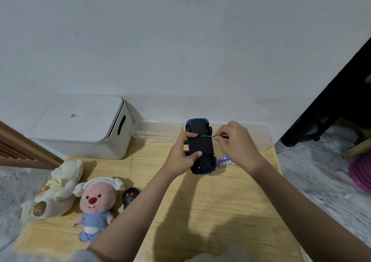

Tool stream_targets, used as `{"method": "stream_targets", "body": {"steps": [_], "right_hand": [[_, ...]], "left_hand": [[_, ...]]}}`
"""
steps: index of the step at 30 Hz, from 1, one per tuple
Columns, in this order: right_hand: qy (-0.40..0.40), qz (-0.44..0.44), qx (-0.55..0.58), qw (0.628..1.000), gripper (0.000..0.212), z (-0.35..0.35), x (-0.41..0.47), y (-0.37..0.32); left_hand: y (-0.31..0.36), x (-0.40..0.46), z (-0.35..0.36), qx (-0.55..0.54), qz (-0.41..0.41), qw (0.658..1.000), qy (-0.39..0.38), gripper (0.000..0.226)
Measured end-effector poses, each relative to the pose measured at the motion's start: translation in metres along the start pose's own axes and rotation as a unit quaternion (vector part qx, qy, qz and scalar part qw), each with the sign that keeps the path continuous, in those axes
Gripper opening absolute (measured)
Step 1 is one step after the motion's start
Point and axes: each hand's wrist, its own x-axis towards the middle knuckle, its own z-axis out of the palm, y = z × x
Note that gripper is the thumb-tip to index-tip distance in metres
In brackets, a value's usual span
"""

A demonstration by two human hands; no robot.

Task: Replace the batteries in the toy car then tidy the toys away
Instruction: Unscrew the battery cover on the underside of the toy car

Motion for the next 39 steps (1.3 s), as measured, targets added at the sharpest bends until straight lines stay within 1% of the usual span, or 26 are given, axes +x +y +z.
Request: {"method": "stream_targets", "body": {"steps": [2, 8, 11, 13, 16, 20, 23, 27, 32, 39], "right_hand": [[-0.003, -0.004, -0.008, 1.000, 0.010, 0.000, 0.000, -0.001], [-0.036, -0.042, -0.079, 0.995, 0.014, -0.004, 0.005, -0.009], [-0.043, -0.054, -0.083, 0.994, 0.009, -0.005, 0.007, -0.012], [-0.021, -0.044, -0.030, 0.998, 0.003, -0.005, 0.008, -0.012], [0.029, -0.021, 0.062, 0.997, 0.013, -0.007, 0.007, -0.012], [0.073, -0.023, 0.102, 0.992, 0.012, -0.007, 0.010, -0.014], [0.082, -0.020, 0.147, 0.985, 0.007, -0.009, 0.012, -0.014], [0.080, -0.040, 0.166, 0.982, 0.014, -0.011, 0.010, -0.011], [0.120, 0.003, 0.230, 0.966, 0.013, -0.012, 0.006, -0.016], [0.129, 0.052, 0.332, 0.933, 0.012, -0.009, 0.003, -0.016]], "left_hand": [[0.000, 0.000, 0.000, 0.004, -0.002, 1.000, -0.003, 0.046], [-0.001, 0.000, 0.000, 0.018, -0.007, 1.000, -0.006, 0.044], [-0.002, 0.001, 0.000, 0.000, -0.009, 1.000, 0.001, 0.045], [-0.001, 0.002, -0.001, -0.016, -0.009, 1.000, 0.011, 0.045], [0.002, 0.005, -0.004, -0.024, -0.008, 1.000, 0.012, 0.045], [0.004, 0.006, -0.003, -0.011, -0.002, 1.000, 0.007, 0.046], [0.004, 0.007, 0.000, -0.010, -0.005, 1.000, 0.005, 0.046], [0.003, 0.008, 0.002, -0.010, -0.007, 1.000, 0.012, 0.044], [0.006, 0.009, 0.002, -0.009, -0.009, 1.000, 0.009, 0.042], [0.008, 0.007, 0.002, -0.012, -0.010, 1.000, 0.010, 0.044]]}}
